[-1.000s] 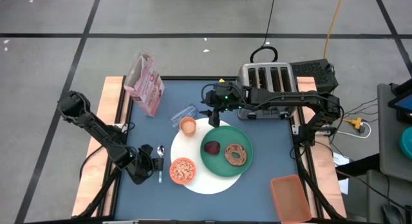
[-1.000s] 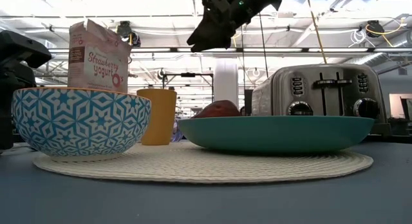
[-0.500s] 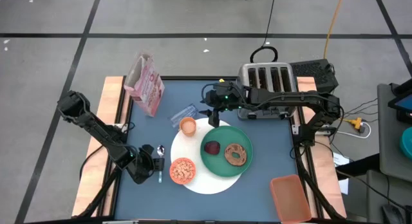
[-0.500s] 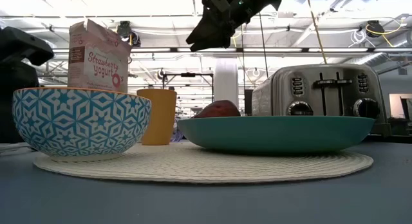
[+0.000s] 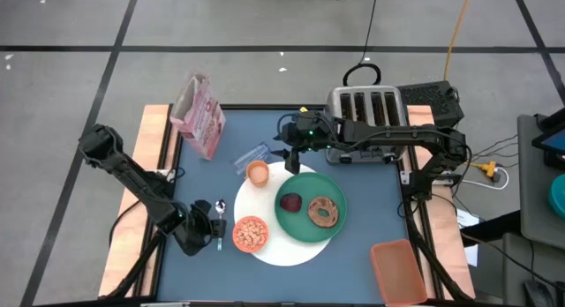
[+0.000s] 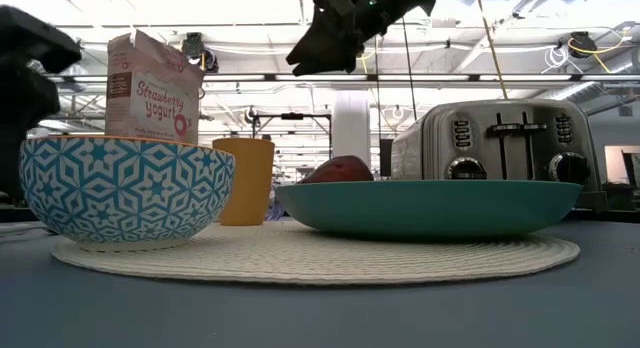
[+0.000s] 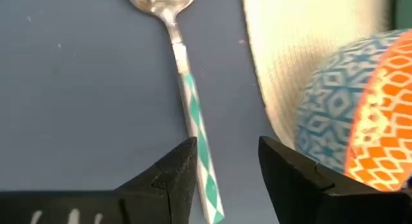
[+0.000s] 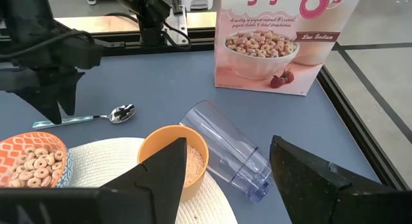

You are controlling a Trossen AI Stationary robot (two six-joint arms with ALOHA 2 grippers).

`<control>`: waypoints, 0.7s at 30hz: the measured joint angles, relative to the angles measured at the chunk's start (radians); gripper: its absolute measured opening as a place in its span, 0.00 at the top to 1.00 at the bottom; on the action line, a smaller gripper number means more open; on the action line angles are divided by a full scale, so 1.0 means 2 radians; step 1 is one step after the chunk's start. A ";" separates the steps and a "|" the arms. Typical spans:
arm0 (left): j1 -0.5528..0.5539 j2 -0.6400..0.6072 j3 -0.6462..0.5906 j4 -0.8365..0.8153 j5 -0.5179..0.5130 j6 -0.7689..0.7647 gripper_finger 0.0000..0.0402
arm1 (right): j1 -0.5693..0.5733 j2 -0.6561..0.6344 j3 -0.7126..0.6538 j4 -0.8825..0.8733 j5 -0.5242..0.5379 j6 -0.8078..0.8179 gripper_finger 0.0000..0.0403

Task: Arrange a breakfast setting
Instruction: Put the cup on the top of the white table mat

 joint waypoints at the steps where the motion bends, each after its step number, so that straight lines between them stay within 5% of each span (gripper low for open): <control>1: 0.000 0.000 0.009 -0.016 -0.001 0.003 0.58 | 0.000 0.000 0.000 0.000 0.000 0.000 0.47; 8: -0.006 0.000 0.086 -0.145 0.004 0.022 0.58 | 0.000 0.000 0.000 0.002 0.000 -0.003 0.47; 12: -0.015 0.000 0.130 -0.185 0.004 0.068 0.58 | 0.000 0.000 0.000 0.006 -0.003 -0.074 0.47; 17: -0.018 -0.001 0.176 -0.232 0.002 0.129 0.58 | -0.017 0.000 0.000 0.007 -0.095 -0.145 0.47; 21: -0.018 -0.001 0.200 -0.272 -0.003 0.137 0.58 | -0.041 0.000 0.000 0.005 -0.104 -0.131 0.47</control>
